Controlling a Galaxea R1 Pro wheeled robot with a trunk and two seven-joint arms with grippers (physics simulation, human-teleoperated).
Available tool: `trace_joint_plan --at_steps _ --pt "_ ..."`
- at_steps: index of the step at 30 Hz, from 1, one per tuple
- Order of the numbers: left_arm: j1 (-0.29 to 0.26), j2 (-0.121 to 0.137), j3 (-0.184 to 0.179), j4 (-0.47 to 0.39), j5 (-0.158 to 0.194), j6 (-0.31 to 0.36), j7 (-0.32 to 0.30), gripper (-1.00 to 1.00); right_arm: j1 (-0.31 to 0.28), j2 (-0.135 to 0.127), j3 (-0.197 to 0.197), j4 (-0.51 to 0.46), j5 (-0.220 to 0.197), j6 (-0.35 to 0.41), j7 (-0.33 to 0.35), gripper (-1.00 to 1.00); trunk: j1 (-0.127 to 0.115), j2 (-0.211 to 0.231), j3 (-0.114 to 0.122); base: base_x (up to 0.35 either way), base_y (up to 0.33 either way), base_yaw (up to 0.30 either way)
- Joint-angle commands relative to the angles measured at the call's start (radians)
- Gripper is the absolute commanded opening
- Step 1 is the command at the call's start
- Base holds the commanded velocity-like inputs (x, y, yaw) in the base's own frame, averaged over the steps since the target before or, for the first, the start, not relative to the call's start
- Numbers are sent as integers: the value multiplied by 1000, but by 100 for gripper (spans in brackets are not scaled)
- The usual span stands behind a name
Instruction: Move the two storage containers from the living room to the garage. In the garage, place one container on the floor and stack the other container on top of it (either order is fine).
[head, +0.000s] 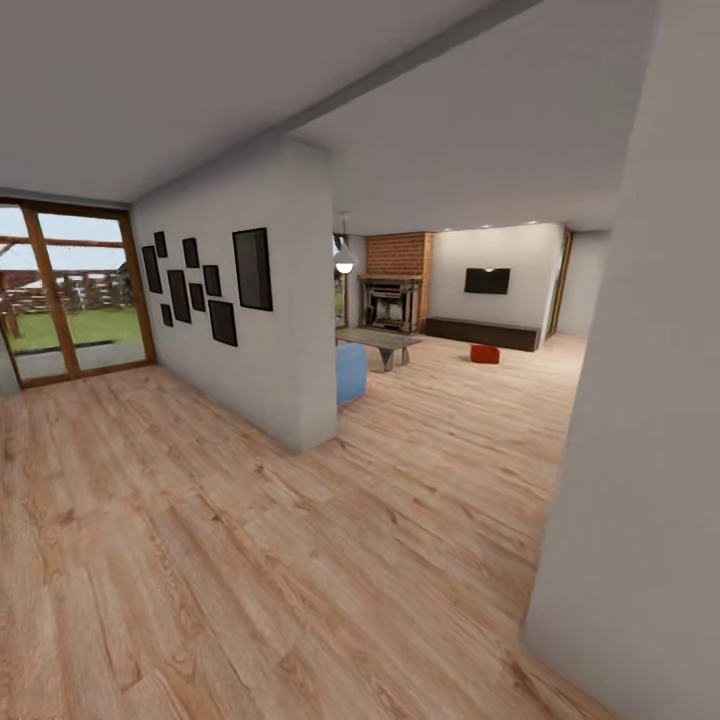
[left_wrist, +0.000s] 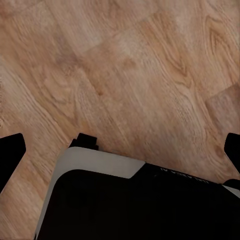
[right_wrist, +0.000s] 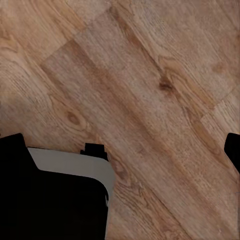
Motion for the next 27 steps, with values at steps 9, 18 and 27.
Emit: trace_joint_plan --at_steps 9,18,27 --pt "-1 -1 -2 1 5 -5 -1 100 -1 -2 -7 2 7 -7 -3 100 1 -1 -1 322 0 229" --pt "-1 -3 -2 1 5 -8 -1 100 -1 -3 -6 2 17 -7 -2 100 1 -1 -1 322 0 21" --pt "-1 -2 -2 1 5 -7 -1 100 -1 -1 -3 2 20 -6 -2 100 1 -1 -1 322 0 0"
